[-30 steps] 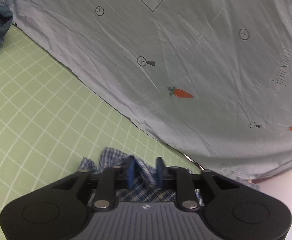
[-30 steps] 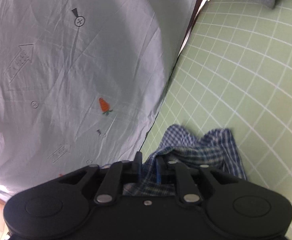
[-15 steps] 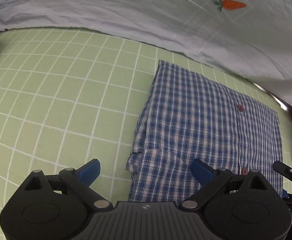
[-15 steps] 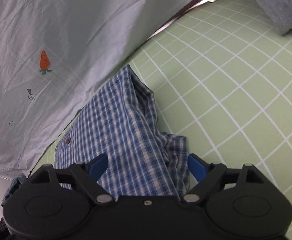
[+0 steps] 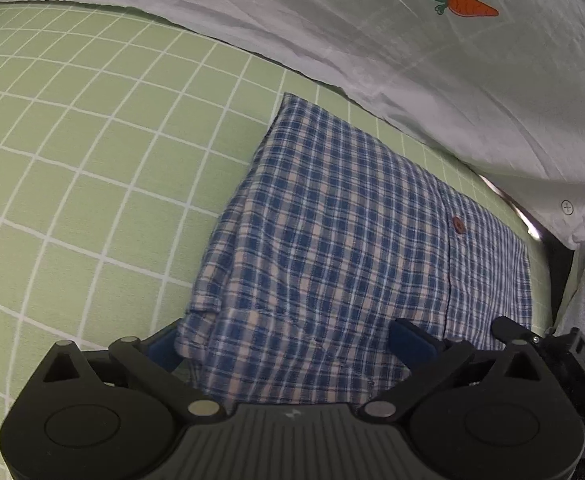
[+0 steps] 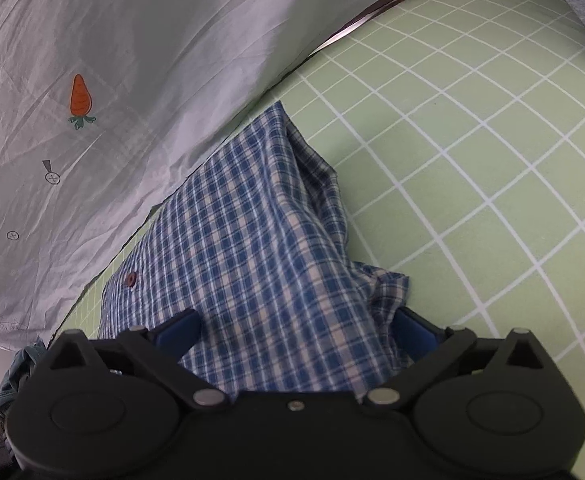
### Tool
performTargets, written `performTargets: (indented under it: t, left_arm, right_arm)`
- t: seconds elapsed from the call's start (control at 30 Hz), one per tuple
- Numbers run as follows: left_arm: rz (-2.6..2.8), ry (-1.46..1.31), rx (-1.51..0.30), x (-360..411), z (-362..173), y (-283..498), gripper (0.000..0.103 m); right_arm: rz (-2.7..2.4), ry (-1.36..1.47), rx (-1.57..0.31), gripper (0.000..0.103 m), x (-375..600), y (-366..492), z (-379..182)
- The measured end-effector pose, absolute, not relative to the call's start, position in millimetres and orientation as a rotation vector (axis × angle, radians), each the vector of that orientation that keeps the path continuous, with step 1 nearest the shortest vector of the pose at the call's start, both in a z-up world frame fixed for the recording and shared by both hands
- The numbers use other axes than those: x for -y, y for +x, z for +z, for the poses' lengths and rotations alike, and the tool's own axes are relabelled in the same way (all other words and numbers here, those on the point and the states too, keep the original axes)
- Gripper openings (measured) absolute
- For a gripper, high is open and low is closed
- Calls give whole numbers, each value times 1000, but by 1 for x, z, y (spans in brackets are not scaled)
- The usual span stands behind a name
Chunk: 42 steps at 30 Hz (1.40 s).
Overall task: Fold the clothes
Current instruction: 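Grip the folded shirt between both grippers and lift it off the mat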
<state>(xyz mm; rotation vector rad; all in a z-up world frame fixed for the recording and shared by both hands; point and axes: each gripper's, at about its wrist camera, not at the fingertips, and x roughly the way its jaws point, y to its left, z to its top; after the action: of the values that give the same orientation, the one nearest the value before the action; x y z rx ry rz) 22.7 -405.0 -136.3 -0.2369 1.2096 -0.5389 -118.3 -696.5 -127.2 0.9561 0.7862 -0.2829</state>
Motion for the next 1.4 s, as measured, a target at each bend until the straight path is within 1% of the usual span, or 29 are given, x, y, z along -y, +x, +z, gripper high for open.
performTargets:
  t: [0.03,0.07,0.1,0.13,0.17,0.2,0.23,0.27,0.3,0.37,0.47,0.67,0.87,1.07,1.23,1.4]
  left_arm:
    - [-572,-244,-1205,409,-137,20,102]
    - [-610,-252,-1202,412,-137,18,97]
    - [-632,-274,-1213,415,-138,15,78]
    - [-649,-300,-1227,418,-139,12,70]
    - [-655,-317,-1231,420,-138,9,58]
    - [-656,-331,-1233,420,-137,5,47]
    - [-663,-325,-1227,420,-133,0,42]
    - [-673,-320,-1219,418,-128,-5,36]
    - [-684,-316,-1211,416,-123,-10,33]
    - [-707,-312,-1203,411,-113,-23,32]
    - [-733,-299,-1192,404,-98,-48,31]
    - [-791,-312,-1160,382,-72,-105,31]
    - [-862,-305,-1148,367,-54,-143,31]
    - [-963,-271,-1207,360,-53,-179,31]
    - [-1050,-209,-1261,381,-60,-213,31]
    - [-1102,-159,-1263,429,-52,-240,30]
  right_arm:
    - [-238,994,-779,103,693,-114,-131]
    - [-193,1032,-771,103,689,-110,-134]
    - [-148,1069,-762,103,686,-106,-138]
    - [-136,1099,-749,103,681,-104,-140]
    - [-148,1124,-731,100,675,-103,-141]
    - [-164,1121,-733,86,672,-104,-141]
    - [-183,1098,-750,74,669,-105,-139]
    - [-203,1075,-766,51,667,-107,-137]
    - [-197,1083,-766,43,667,-111,-135]
    - [-169,1139,-750,35,667,-128,-131]
    - [-161,1104,-743,32,657,-156,-114]
    - [-186,1004,-702,32,632,-217,-75]
    - [-234,956,-658,32,609,-264,-48]
    - [-332,904,-658,32,581,-316,-36]
    - [-431,869,-687,31,575,-371,-34]
    - [-505,896,-665,31,602,-418,-38]
